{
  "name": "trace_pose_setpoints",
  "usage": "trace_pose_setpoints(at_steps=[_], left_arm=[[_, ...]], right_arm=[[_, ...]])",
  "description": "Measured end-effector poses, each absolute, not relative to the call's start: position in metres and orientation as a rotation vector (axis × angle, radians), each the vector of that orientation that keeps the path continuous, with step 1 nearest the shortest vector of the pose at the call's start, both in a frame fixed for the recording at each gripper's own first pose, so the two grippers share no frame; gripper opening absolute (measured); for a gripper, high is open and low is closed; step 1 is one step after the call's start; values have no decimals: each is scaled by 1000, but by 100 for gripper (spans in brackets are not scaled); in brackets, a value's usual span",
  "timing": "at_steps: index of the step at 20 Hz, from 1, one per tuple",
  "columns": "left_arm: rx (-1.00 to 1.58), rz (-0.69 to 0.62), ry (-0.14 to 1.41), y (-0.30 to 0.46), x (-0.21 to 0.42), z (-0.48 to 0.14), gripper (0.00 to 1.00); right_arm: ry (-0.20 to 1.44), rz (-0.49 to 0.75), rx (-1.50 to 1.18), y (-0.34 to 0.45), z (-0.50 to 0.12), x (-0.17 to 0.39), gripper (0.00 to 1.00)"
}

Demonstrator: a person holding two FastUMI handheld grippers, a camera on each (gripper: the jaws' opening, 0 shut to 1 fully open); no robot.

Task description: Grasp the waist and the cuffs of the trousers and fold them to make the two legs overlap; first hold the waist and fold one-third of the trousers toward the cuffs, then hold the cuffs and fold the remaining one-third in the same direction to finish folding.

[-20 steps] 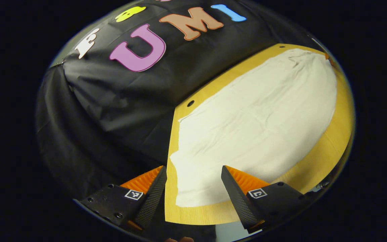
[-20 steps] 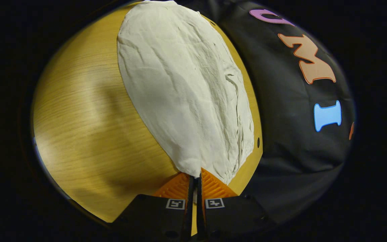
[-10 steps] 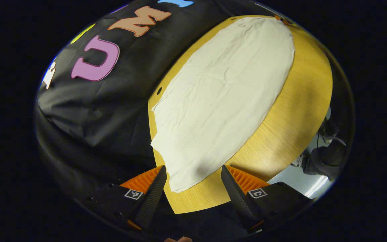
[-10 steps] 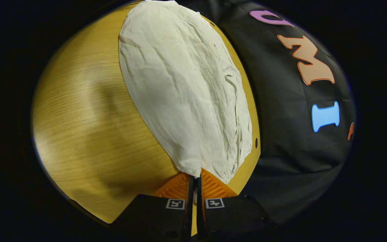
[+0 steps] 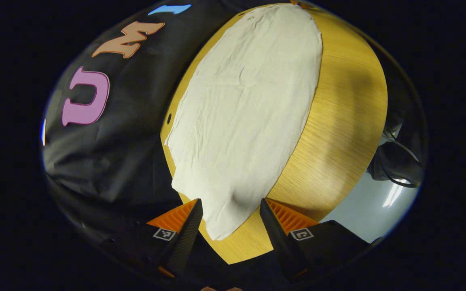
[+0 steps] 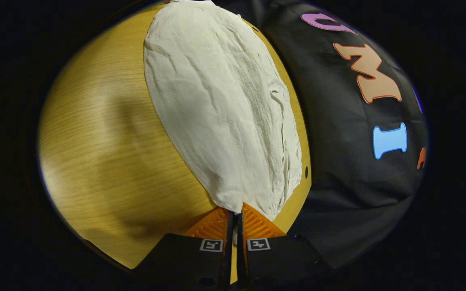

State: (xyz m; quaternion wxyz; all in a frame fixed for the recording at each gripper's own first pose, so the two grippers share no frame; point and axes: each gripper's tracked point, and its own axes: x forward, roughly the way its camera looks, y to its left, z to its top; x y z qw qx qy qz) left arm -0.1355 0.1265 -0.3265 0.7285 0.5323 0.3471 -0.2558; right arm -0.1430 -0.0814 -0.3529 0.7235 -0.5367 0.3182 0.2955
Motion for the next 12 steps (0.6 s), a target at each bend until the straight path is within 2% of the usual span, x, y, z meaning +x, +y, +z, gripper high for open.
trace_pose_setpoints(at_steps=[5,8,9,10,12], left_arm=[[1217,-605,754,125,-124,-334,79],[1217,-593,761,124,-115,-338,65],[1222,-599,765,124,-115,-340,62],[1226,-603,765,123,-113,-341,56],[1215,-611,781,123,-112,-344,49]], right_arm=[[697,639,-1186,-82,-353,-143,7],[694,636,-1191,-82,-354,-142,7],[694,636,-1191,-82,-353,-143,4],[695,636,-1192,-81,-353,-142,8],[696,637,-1192,-82,-353,-142,8]])
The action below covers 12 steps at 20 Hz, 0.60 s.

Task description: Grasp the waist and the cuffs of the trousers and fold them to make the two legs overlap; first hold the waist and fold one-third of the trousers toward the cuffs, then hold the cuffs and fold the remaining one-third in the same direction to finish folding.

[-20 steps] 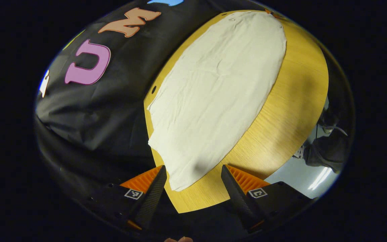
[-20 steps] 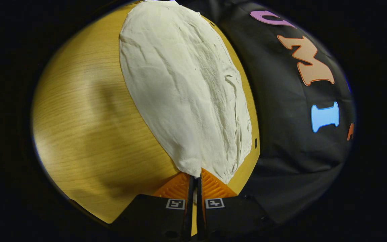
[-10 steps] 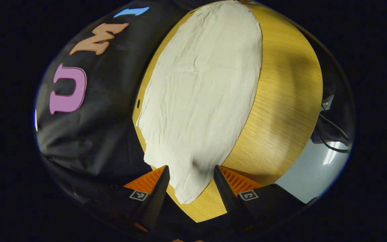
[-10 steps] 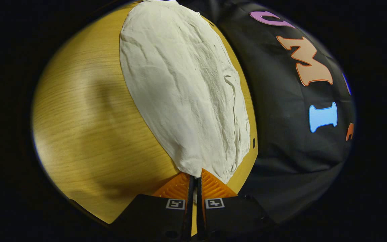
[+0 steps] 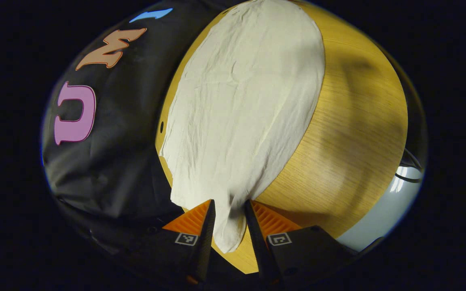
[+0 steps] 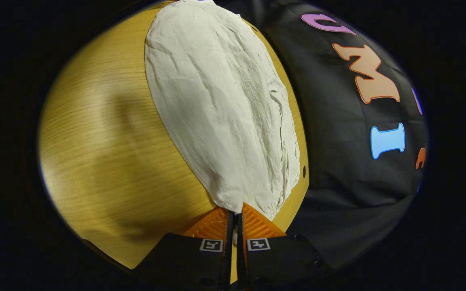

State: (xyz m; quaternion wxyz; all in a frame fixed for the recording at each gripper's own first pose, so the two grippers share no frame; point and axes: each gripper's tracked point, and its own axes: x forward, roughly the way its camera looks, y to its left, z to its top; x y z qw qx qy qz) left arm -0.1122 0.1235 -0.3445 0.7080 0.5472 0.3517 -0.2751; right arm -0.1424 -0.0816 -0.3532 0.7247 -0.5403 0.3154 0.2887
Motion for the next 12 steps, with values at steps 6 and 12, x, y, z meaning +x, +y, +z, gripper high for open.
trace_pose_setpoints(at_steps=[6,12], left_arm=[[1177,-628,860,123,-117,-354,12],[1125,-571,879,123,-117,-352,0]], right_arm=[[710,652,-1186,-82,-353,-142,7],[724,608,-1099,-86,-345,-137,5]])
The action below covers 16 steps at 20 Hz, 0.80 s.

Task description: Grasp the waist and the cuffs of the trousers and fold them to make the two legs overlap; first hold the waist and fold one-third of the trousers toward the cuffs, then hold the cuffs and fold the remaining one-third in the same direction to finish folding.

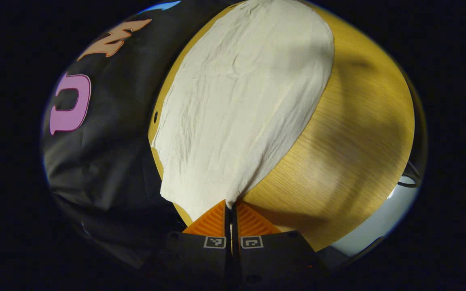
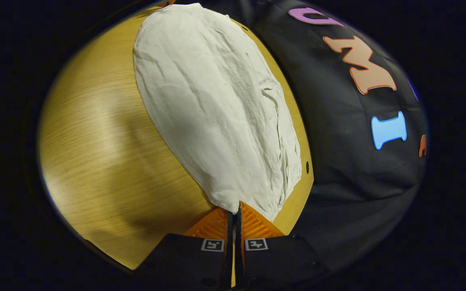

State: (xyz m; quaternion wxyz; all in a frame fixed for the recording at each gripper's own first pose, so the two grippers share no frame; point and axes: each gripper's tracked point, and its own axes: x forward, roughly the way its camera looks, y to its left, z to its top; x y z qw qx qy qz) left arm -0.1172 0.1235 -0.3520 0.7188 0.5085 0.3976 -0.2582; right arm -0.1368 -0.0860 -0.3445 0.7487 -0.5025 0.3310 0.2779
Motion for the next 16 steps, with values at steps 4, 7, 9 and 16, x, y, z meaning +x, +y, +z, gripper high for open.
trace_pose_setpoints(at_steps=[4,7,9,16], left_arm=[[1037,-492,873,124,-107,-335,0],[999,-398,790,122,-83,-305,0],[963,-356,776,123,-71,-296,0],[958,-271,738,123,-30,-266,0]], right_arm=[[684,572,-1099,-86,-323,-126,5],[674,518,-1061,-89,-305,-115,5],[642,479,-1050,-91,-288,-105,2],[521,390,-1034,-94,-241,-70,5]])
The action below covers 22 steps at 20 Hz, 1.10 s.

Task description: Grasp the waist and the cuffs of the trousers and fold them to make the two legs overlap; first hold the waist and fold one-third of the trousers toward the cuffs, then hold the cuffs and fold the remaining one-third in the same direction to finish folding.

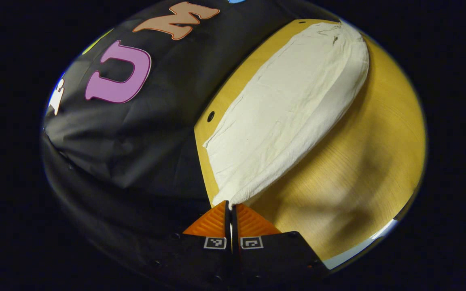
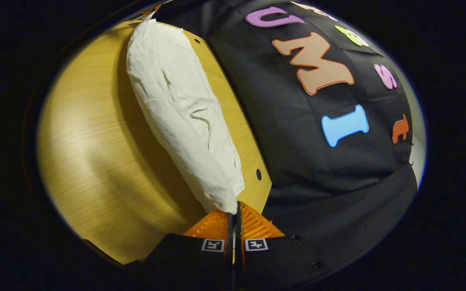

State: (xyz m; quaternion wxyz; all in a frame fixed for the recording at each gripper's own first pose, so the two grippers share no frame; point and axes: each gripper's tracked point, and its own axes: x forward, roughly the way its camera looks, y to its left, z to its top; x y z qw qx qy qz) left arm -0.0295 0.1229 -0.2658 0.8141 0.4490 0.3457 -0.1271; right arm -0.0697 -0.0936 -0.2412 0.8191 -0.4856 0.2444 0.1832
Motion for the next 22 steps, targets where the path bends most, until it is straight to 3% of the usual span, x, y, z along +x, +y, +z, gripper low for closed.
trace_pose_setpoints(at_steps=[10,17,22], left_arm=[[835,-113,623,121,48,-211,0],[763,-121,588,117,125,-212,0],[787,-162,614,107,142,-232,0]], right_arm=[[413,216,-928,-89,-195,5,5],[394,160,-945,-68,-184,60,5],[426,156,-932,-59,-209,91,4]])
